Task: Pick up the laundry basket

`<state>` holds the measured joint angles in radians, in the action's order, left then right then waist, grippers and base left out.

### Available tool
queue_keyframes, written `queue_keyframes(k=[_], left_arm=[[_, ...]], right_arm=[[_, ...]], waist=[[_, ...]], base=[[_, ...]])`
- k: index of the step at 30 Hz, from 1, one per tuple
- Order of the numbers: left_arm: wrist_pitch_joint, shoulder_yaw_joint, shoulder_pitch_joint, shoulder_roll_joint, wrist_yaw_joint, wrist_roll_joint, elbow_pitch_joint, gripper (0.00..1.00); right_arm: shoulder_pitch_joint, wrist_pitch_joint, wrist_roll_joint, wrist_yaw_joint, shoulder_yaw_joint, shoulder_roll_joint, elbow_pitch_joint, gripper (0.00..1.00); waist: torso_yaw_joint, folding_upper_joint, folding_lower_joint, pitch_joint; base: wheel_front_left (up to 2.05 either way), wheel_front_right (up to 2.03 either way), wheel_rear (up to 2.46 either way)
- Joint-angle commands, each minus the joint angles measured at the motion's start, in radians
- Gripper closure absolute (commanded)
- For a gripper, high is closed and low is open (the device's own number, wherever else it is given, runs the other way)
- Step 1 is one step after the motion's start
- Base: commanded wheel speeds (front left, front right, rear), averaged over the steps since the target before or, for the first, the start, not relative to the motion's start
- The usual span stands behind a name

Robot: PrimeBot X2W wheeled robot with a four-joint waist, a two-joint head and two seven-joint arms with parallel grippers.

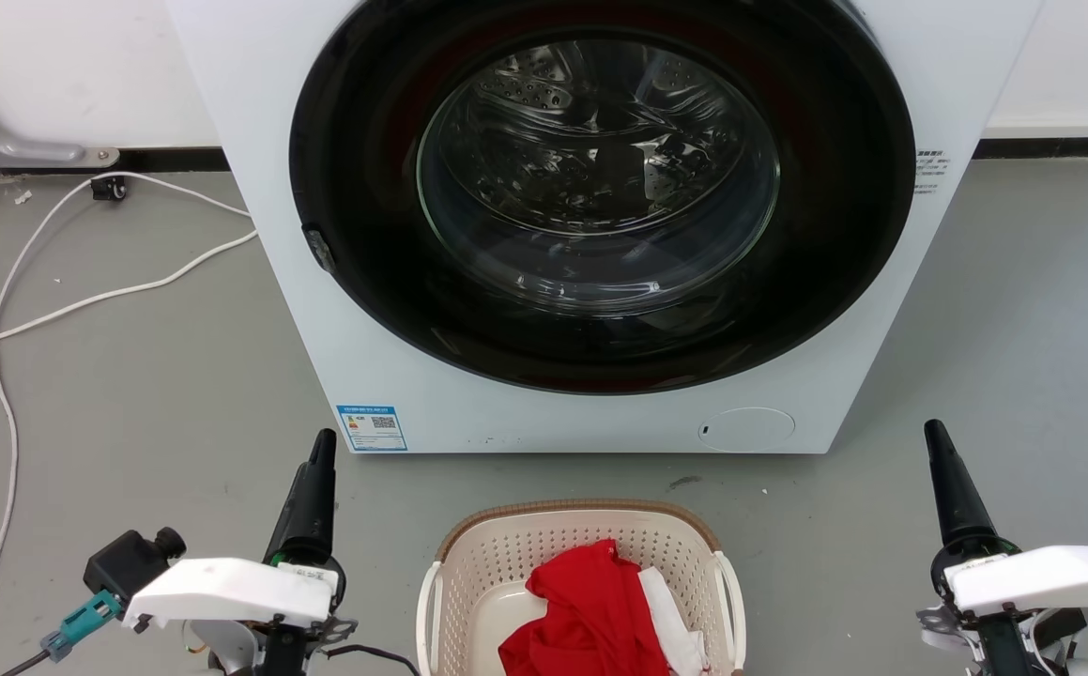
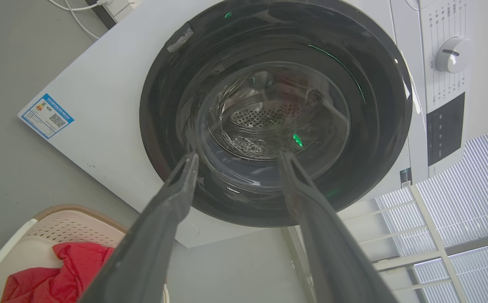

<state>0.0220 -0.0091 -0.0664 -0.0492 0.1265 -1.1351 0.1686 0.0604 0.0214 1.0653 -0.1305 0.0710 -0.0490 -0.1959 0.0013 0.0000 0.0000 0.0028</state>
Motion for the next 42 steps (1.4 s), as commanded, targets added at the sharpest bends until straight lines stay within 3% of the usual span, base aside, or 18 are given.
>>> queue_keyframes(k=[1, 22, 42], left_arm=[[0.01, -0.008, -0.007, -0.004, 0.003, 0.04, -0.02, 0.0], [0.082, -0.061, 0.002, -0.003, 0.004, 0.392, -0.042, 0.0], [0.135, -0.1, 0.006, -0.003, -0.01, 0.658, -0.038, 0.0]], right_arm=[[0.008, 0.011, -0.049, 0.0, -0.002, -0.003, 0.022, 0.0], [-0.012, 0.075, -0.431, 0.0, -0.023, -0.003, 0.046, 0.0], [-0.03, 0.086, -0.698, 0.0, -0.039, -0.002, 0.074, 0.0]], waist=[[0.0, 0.0, 0.0, 0.0], [0.004, 0.0, 0.0, 0.003], [0.001, 0.0, 0.0, 0.002]], base=[[0.0, 0.0, 0.0], [0.0, 0.0, 0.0], [0.0, 0.0, 0.0]])
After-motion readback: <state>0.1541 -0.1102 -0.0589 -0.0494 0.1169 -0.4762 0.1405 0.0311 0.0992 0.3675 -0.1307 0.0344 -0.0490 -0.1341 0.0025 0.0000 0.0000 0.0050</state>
